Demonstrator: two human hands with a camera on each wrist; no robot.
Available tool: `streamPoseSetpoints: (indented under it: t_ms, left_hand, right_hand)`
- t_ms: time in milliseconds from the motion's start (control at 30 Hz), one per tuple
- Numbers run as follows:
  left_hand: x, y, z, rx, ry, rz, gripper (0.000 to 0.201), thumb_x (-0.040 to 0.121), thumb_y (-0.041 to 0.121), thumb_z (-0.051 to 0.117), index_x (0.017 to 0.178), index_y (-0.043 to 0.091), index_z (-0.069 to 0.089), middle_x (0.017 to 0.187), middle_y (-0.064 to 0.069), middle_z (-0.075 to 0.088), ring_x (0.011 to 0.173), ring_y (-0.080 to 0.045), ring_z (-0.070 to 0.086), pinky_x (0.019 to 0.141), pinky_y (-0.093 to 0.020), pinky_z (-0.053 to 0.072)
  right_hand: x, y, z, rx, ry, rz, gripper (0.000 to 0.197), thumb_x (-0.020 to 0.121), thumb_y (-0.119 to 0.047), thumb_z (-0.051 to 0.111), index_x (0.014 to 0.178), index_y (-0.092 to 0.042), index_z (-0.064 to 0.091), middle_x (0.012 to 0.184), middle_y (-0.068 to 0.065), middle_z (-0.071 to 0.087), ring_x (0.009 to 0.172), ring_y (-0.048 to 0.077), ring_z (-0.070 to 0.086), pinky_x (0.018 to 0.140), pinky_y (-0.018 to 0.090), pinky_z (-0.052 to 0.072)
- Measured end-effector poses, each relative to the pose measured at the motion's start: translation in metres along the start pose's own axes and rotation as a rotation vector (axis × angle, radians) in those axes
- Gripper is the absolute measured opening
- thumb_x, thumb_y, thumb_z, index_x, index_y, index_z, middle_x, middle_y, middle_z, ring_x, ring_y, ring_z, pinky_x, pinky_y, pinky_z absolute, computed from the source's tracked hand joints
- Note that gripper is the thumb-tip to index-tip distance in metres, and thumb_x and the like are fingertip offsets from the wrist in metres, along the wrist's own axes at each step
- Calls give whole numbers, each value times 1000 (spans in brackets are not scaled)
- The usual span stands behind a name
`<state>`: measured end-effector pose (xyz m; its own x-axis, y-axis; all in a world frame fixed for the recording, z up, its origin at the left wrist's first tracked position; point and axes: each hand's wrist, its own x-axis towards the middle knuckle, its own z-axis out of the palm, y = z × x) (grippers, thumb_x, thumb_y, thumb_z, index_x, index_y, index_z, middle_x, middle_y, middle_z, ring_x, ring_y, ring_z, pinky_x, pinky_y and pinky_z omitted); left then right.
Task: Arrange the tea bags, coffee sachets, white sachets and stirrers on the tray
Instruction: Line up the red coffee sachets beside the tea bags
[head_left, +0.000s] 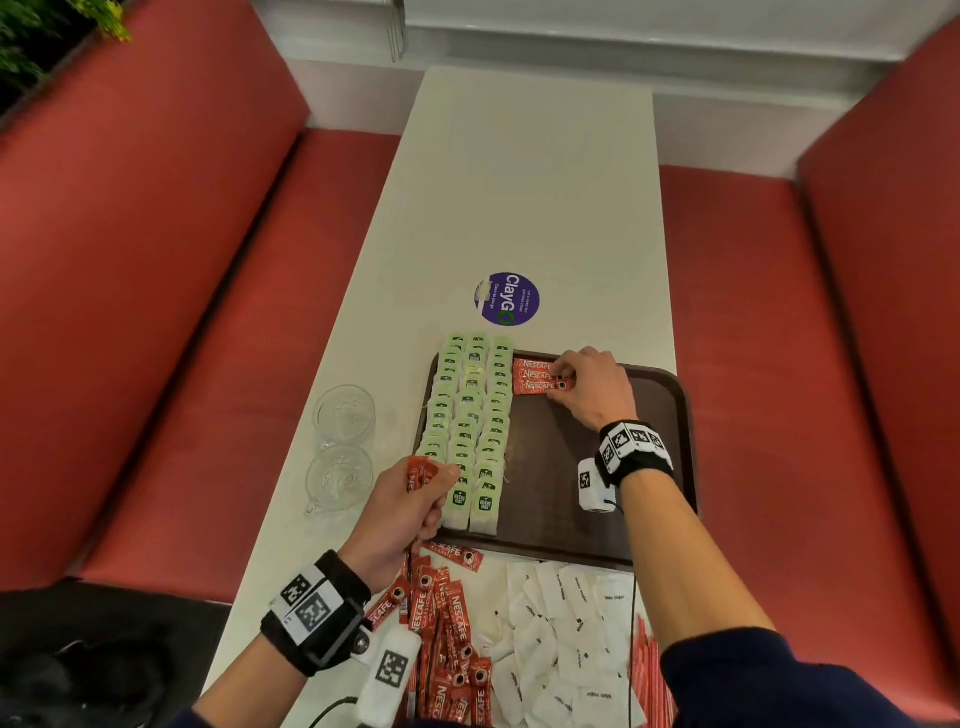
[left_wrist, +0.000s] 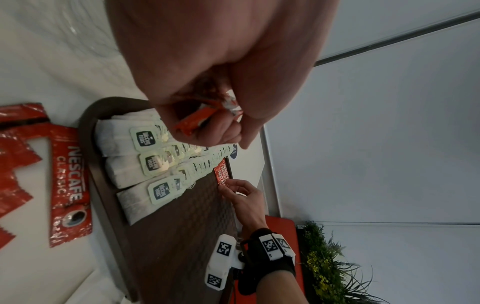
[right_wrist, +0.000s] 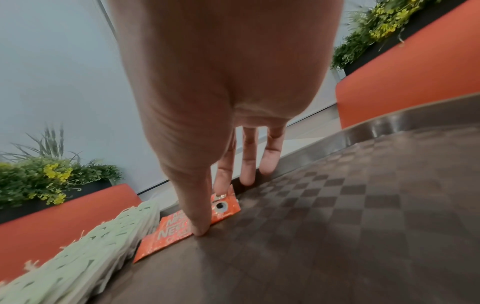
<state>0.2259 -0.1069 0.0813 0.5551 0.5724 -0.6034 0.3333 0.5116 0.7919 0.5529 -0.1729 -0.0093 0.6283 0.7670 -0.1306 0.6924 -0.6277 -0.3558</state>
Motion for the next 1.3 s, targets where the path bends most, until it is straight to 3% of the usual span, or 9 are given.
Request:
streamPoseSetpoints:
  t_ms: [133, 300, 500, 667, 900, 1000, 1067, 1133, 1300]
  left_hand:
    - [-2, 0, -2, -8, -2, -9, 24, 102, 26, 74, 104, 6, 60, 68, 2, 52, 50, -7, 43, 43, -19, 35]
    - [-4, -2, -3, -29, -3, -27, 38, 101, 26, 76, 119, -5, 61, 72, 1, 54, 56, -10, 46, 48, -22, 38]
    - [-6, -3, -7, -52, -10, -34, 38, 102, 25, 74, 122, -5, 61, 73, -2, 55, 59, -11, 49, 51, -24, 42]
    - [-9, 2, -9, -92, -76, -52, 15, 105, 19, 69, 112, 6, 63, 85, -10, 59, 65, -16, 55, 58, -26, 48]
    - [-12, 6, -11, -262, -217, -55, 31, 109, -3, 46, 138, -1, 57, 100, -19, 68, 80, -25, 63, 72, -35, 56]
    - [-14, 6, -9, -221, -266, -12, 29, 113, 1, 46, 141, 3, 56, 107, -22, 69, 85, -27, 65, 77, -35, 59]
    - [-16, 4, -6, -155, -293, 30, 28, 114, 6, 48, 142, 5, 53, 109, -21, 70, 86, -28, 64, 80, -37, 58]
    - [-19, 4, -1, -55, -303, 81, 27, 114, 11, 50, 141, 9, 51, 109, -19, 72, 86, -28, 65, 81, -39, 58]
    - [-27, 4, 2, 81, -348, 116, 23, 114, 20, 52, 135, 11, 54, 113, -27, 74, 90, -29, 72, 83, -45, 60]
  right_hand:
    - [-2, -4, 5, -7, 22, -15, 32, 90, -50, 83, 115, -32, 75, 113, -1, 70, 108, 27, 60, 92, 47, 53]
    - [-5, -15, 11, -10, 51, -23, 27, 93, -48, 80, 115, -33, 77, 114, 1, 70, 108, 28, 60, 90, 47, 52]
    - [-5, -23, 14, 25, 75, -7, 23, 97, -40, 79, 115, -26, 80, 114, 5, 71, 109, 31, 59, 89, 47, 53]
    - [-4, -24, 18, 11, 109, 4, 23, 100, -41, 76, 116, -25, 80, 114, 6, 72, 109, 31, 59, 87, 48, 53]
    - [-43, -53, -16, 260, 262, 51, 21, 105, -43, 69, 113, -26, 79, 108, -2, 75, 100, 20, 63, 83, 39, 53]
    - [-94, -91, -46, 558, 97, 8, 20, 105, -44, 70, 111, -29, 80, 102, -16, 76, 92, -2, 68, 80, 15, 51]
    - [-131, -116, -60, 653, -90, -44, 25, 105, -53, 67, 109, -33, 81, 97, -20, 77, 89, -6, 69, 77, 8, 50]
    - [-159, -131, -63, 664, -176, -70, 24, 102, -57, 69, 100, -35, 81, 88, -19, 77, 80, -3, 71, 73, 13, 53]
    - [-186, -127, -59, 828, -152, 51, 5, 96, -28, 84, 96, -32, 81, 89, -8, 79, 79, 10, 77, 80, 30, 63]
